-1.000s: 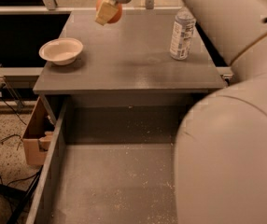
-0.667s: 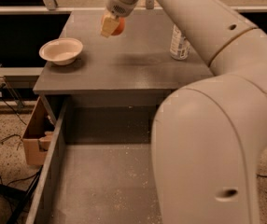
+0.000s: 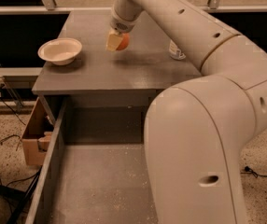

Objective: Pick orange from top drawer and place on counter

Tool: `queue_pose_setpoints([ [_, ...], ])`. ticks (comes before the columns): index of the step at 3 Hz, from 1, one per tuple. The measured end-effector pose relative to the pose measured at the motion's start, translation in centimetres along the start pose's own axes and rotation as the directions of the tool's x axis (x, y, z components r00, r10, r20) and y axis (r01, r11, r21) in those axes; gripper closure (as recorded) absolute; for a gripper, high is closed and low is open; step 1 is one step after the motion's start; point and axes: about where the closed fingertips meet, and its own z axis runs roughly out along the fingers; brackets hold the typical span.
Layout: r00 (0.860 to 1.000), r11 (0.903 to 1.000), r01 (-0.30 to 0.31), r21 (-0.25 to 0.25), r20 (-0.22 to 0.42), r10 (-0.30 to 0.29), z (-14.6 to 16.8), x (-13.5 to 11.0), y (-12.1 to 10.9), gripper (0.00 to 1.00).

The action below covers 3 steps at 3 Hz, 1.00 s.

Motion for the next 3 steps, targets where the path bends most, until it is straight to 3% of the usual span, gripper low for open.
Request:
queue_pose_setpoints([
  [3, 1.000, 0.9999, 0.002, -0.015, -0.004, -0.002, 1.01, 0.01, 0.52, 0.12],
])
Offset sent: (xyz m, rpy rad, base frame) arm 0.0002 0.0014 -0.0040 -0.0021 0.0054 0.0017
